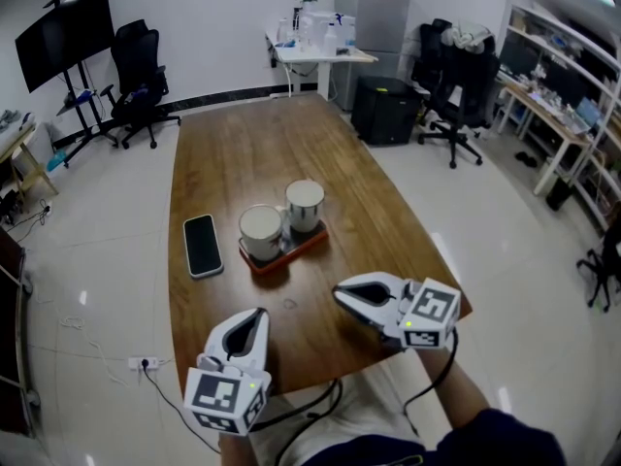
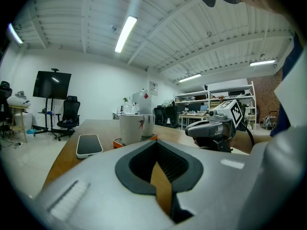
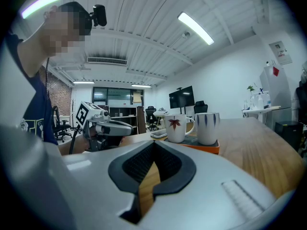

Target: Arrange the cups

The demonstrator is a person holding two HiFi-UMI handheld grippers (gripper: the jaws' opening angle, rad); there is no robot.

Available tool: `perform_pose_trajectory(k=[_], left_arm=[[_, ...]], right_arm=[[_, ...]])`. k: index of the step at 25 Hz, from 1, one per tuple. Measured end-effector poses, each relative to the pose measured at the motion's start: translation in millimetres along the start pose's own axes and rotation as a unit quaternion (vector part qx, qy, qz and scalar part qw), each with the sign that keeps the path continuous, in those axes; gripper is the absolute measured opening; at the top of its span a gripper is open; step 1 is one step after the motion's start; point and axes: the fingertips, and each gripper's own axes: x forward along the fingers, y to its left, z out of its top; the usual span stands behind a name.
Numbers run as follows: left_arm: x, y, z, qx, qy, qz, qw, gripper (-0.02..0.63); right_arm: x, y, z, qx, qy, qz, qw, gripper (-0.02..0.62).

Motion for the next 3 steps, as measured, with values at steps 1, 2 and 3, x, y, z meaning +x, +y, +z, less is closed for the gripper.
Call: perform_pose_trajectory(k=[1,2,3], left_arm=[[-0.4,-0.4,-0.1,-0.001,0.001,0.000,1.0000,0.003],[-0.9,-0.8,-0.2,-0.002,0.001,0.000,1.0000,0.003],[-1.3,-1.2,-0.3,-0.003,0.002,0.000,1.0000,0.003]], right_arm=[[-0.3,0.4,0.0,0.001,0.000,0.000,1.000,0.000],[-0.6,0.9,-0.2,0.001,0.001,0.000,1.000,0.000],[-0.9,1.3,-0.4,0.002,0.001,0.000,1.000,0.000]])
